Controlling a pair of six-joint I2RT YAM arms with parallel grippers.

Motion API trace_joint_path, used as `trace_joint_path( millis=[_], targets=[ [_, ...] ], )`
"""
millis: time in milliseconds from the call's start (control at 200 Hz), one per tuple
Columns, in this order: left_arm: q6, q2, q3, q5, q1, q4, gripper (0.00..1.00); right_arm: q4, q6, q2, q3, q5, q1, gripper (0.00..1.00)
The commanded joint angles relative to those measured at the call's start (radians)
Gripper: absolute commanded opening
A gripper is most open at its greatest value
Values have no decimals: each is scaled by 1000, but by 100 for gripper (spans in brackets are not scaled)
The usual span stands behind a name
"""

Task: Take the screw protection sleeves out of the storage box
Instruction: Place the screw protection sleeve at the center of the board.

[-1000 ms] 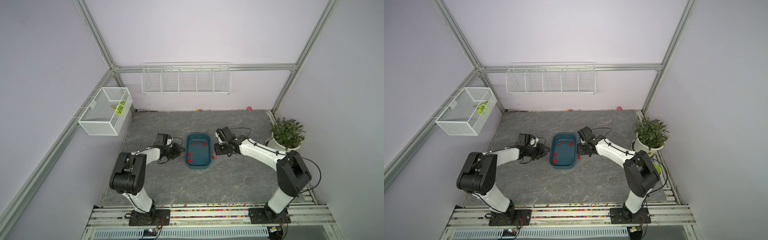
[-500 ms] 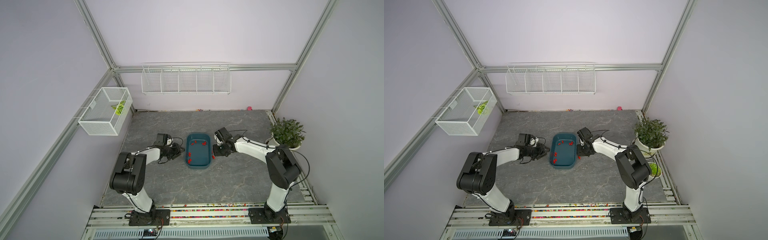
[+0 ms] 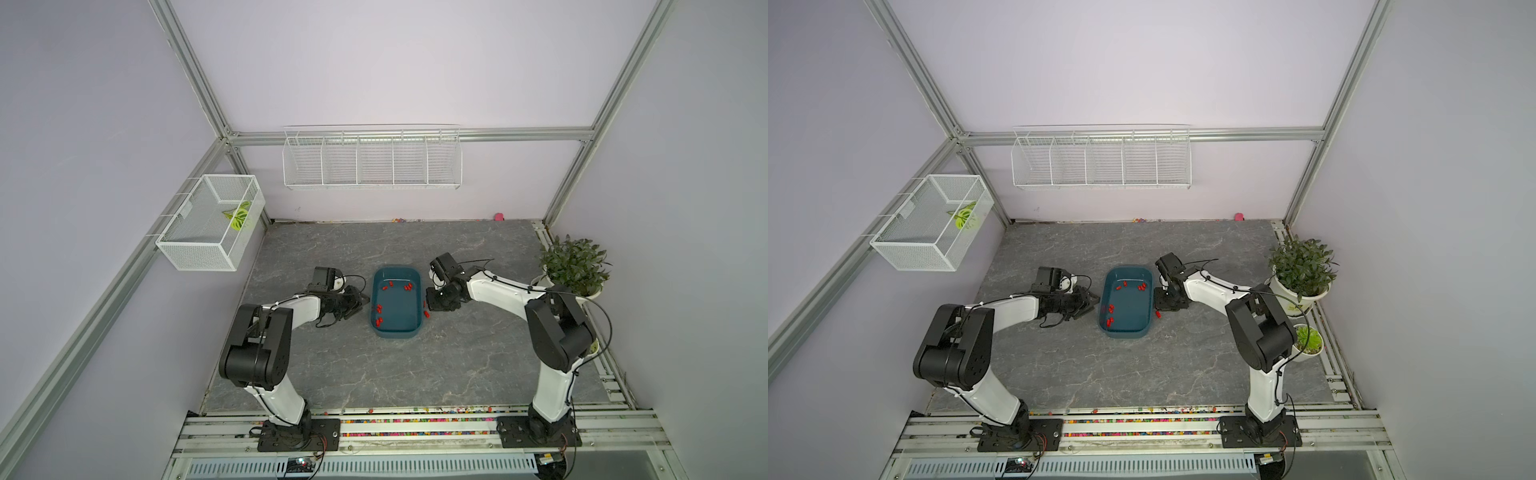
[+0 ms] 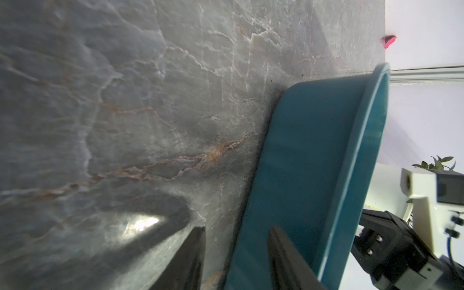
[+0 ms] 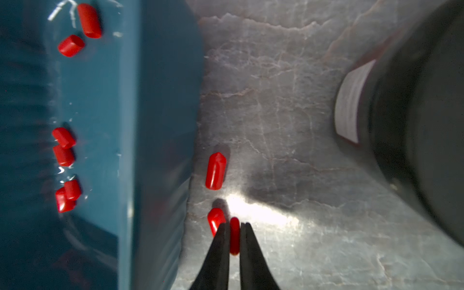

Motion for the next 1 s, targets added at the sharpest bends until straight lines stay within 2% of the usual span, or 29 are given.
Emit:
trace_joint_path(
  millis=[0,710,995],
  targets=[
    [13,8,17,10,3,3,47,-41,17,28,27,-18,-8,14],
    [12,8,17,9,1,4,47,-53,15,36,39,-30,-8,21],
    [12,8,15,10,3,5,47,34,-16,-109,-36,19,13,24]
  ],
)
